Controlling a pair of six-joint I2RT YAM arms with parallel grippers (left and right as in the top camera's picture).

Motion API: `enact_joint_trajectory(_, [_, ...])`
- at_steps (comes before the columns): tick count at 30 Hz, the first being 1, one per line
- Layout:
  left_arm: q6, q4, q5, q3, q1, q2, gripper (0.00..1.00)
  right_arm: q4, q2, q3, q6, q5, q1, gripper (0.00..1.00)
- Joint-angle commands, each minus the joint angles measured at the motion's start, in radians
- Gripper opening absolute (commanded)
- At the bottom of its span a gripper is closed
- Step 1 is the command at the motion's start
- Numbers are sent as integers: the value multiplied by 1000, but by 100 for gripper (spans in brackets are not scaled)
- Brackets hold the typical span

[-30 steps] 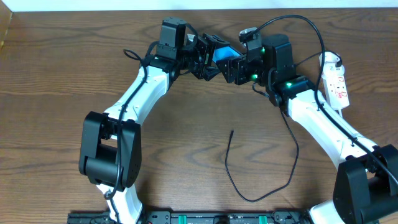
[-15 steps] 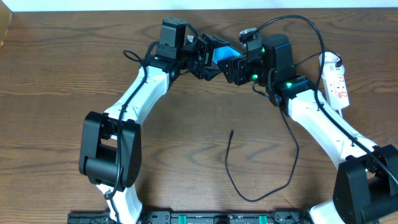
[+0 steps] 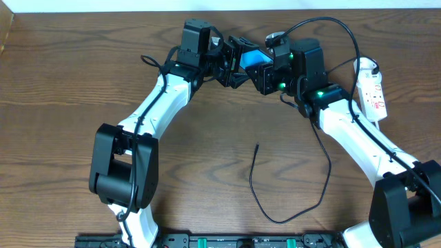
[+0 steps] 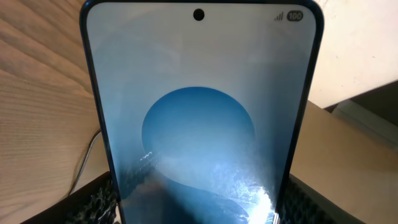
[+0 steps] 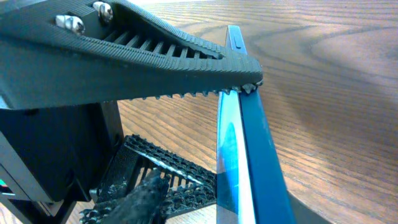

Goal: Plug charger to phone and switch on socket
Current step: 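Grasp the phone's top edge with the right gripper, then open the left gripper and pull the phone away with the right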

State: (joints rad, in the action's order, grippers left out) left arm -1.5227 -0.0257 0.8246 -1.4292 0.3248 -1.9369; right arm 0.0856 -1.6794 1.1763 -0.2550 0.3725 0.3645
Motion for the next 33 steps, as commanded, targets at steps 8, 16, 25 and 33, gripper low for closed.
enact_joint_trajectory(8, [-2, 12, 30, -5, 7, 36, 8, 1, -8, 13, 0, 0, 10, 11])
enact_joint_trajectory(16, [-2, 12, 21, -5, 6, 36, 24, -8, -8, 13, -3, -1, 6, 1])
enact_joint_trajectory(25, [58, 87, 110, -5, -52, 36, 80, -24, -8, 13, -101, -1, -134, 1])
enact_joint_trajectory(33, [42, 178, 122, -5, -92, 36, 90, -100, -8, 13, -570, 134, -229, 1])
